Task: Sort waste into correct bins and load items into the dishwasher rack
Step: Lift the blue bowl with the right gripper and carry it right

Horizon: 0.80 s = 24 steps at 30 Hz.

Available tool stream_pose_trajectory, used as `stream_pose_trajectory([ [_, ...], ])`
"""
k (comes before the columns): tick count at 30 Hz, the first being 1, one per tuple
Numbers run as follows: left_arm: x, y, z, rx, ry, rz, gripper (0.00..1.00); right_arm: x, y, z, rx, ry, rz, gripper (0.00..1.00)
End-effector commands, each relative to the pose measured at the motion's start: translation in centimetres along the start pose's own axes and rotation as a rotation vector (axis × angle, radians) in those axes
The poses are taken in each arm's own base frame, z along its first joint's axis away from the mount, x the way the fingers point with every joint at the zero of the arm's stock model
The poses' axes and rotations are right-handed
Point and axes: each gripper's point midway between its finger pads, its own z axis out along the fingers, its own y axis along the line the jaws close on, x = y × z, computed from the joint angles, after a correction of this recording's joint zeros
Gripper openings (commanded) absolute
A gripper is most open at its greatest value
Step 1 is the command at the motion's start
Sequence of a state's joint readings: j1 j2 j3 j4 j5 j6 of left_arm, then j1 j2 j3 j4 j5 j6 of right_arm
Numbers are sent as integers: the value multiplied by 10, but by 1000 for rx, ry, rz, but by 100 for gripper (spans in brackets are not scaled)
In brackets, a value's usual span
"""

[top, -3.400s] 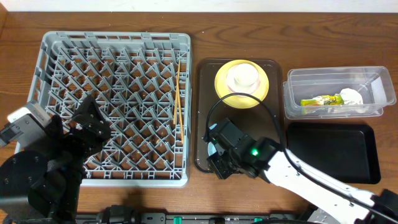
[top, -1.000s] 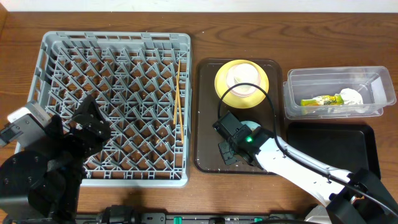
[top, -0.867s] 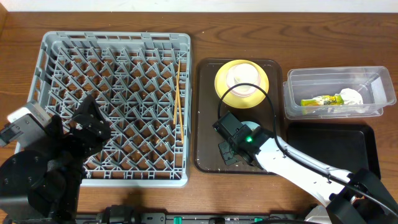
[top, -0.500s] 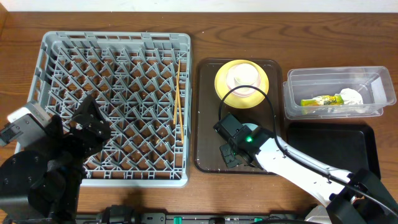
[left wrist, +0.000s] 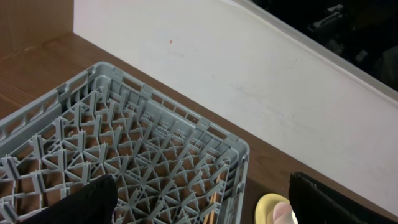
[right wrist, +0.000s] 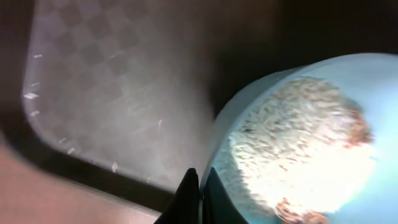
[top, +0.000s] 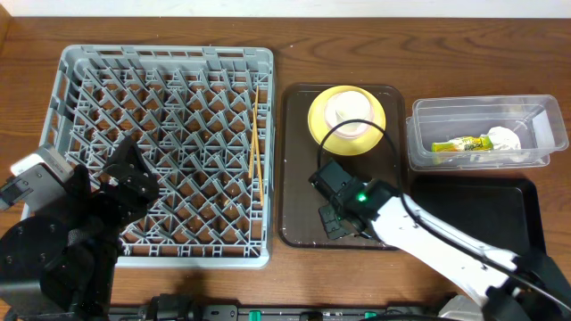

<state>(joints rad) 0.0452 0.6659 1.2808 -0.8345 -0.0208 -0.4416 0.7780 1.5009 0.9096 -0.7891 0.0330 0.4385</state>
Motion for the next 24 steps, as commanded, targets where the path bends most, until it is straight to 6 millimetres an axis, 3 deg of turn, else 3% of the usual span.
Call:
stream_pose_trajectory([
  [1,-4,-2,-3,11,-10,3,89,-24,4,-37,-59,-102,50,1],
  [10,-4,-2,-3,11,-10,3,89,-32,-21,-95,-96,-246,133,1],
  [24,-4,-3,-3,11,-10,3,89,-19,-123,-175,-40,-522,489,1],
])
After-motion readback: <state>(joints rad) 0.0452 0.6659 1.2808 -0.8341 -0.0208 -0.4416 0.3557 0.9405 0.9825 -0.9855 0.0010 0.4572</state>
